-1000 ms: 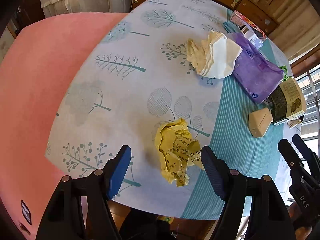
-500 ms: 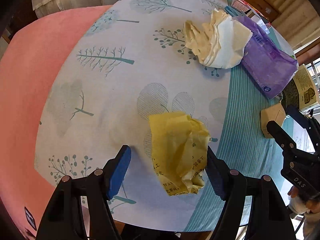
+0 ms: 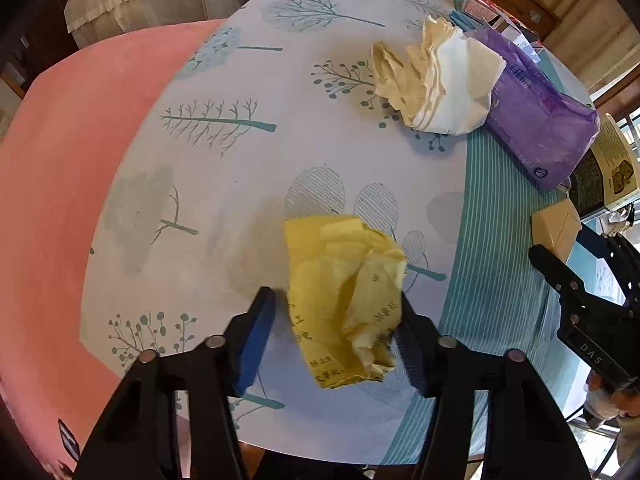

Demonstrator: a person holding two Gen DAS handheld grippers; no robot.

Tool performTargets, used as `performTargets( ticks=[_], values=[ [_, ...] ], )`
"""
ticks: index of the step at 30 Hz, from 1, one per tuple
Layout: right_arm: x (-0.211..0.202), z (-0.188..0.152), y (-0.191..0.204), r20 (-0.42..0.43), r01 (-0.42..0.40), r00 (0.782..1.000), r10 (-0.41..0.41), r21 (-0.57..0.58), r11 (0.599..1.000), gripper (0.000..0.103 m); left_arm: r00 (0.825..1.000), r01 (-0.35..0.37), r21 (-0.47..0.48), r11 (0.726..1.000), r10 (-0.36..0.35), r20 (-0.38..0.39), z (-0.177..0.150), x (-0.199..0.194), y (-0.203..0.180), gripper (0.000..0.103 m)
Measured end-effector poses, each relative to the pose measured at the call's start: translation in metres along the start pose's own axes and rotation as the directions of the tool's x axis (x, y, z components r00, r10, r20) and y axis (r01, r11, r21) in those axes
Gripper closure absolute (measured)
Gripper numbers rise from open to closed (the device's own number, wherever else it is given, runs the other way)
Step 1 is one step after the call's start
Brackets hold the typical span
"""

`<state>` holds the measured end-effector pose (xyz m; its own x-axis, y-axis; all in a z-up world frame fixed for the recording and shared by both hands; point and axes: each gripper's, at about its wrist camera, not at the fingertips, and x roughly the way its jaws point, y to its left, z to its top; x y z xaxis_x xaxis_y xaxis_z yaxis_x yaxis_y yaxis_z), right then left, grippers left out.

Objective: Collect trash
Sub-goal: 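Grasp the yellow crumpled paper with the left tool while the right tool grasps the beige cardboard, then carry the yellow paper and beige cardboard over the bin and release both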

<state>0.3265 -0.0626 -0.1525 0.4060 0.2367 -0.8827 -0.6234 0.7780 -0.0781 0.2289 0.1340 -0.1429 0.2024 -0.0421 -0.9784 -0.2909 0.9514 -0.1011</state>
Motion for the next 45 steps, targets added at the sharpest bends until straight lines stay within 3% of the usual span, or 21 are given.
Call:
performTargets(
  ticks=[9, 19, 33, 45],
  values=[
    [-0.022, -0.018, 0.017, 0.022, 0.0, 1.0, -0.002, 0.094, 0.996, 0.043, 0.999, 0.031, -0.001, 1.0, -0.031, 0.02, -0.009, -0.011, -0.004, 0.068],
    [-0.089, -0.043, 0.03, 0.085, -0.063, 0.995, 0.042, 0.251, 0.966, 0.043, 0.994, 0.045, 0.069, 0.997, -0.051, 0.1, -0.031, -0.072, -0.026, 0.068],
    [-0.223, -0.105, 0.063, 0.212, -0.14, 0.975, 0.071, 0.331, 0.933, 0.043, 0.969, 0.044, 0.161, 0.986, -0.081, 0.234, -0.131, -0.172, -0.056, 0.068],
    [-0.3, -0.189, 0.09, 0.238, -0.161, 0.967, 0.087, 0.314, 0.936, 0.043, 0.948, 0.034, 0.202, 0.979, -0.096, 0.304, -0.23, -0.22, -0.092, 0.068]
  ],
)
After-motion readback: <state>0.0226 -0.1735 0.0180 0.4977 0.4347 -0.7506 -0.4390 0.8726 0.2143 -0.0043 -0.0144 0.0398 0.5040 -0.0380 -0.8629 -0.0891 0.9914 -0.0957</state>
